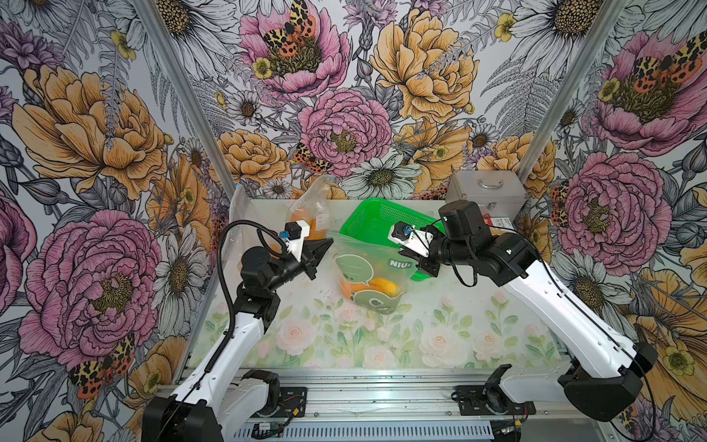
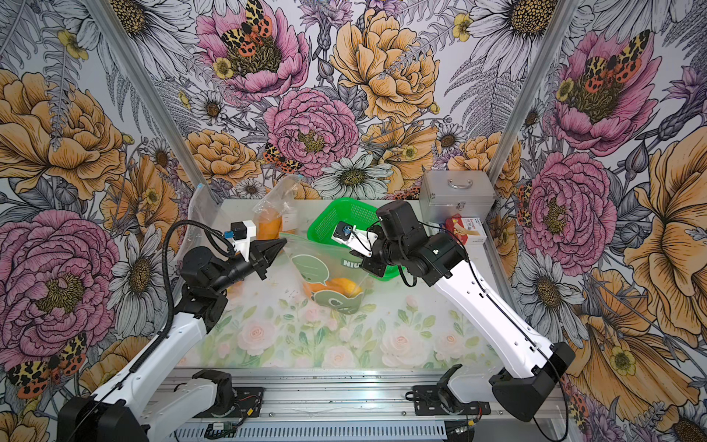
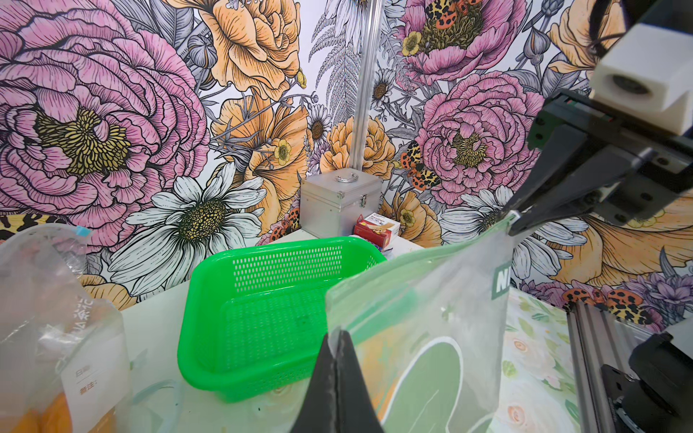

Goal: Place the mango in a zip-top bag and seal the zipper
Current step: Zip the zipper on the zipper food storage bag, then place the zipper food storage bag at the center of the board.

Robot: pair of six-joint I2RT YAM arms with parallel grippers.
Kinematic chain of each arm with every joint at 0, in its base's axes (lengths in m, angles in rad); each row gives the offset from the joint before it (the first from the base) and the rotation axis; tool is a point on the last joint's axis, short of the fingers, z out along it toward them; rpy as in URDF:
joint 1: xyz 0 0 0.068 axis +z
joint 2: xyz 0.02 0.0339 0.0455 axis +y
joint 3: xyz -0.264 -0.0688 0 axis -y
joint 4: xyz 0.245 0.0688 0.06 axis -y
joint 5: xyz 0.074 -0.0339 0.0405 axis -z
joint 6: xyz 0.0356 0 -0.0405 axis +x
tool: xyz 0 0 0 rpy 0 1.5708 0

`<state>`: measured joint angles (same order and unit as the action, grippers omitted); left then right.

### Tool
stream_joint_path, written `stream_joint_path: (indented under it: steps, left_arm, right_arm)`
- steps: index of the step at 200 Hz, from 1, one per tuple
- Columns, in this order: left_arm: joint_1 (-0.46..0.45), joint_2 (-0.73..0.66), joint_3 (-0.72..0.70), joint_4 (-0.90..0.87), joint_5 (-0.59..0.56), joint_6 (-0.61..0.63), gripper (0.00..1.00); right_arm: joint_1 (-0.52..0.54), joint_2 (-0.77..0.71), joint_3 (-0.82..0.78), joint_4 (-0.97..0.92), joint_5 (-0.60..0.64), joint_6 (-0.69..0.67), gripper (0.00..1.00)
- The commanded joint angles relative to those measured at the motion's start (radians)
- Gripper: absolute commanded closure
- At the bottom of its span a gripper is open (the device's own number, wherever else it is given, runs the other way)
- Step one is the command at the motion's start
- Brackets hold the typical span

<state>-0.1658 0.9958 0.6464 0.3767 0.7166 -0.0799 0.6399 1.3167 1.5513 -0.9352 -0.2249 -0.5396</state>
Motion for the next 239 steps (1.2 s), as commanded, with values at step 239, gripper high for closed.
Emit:
stream_joint_path:
  steps: [239]
  left_arm:
    - [0.082,-0.04,0.0,-0.005,-0.147,-0.065,1.0]
  right_arm:
    - [-0.095,-0.011,0.002,-0.035,-0.029,0.089,1.0]
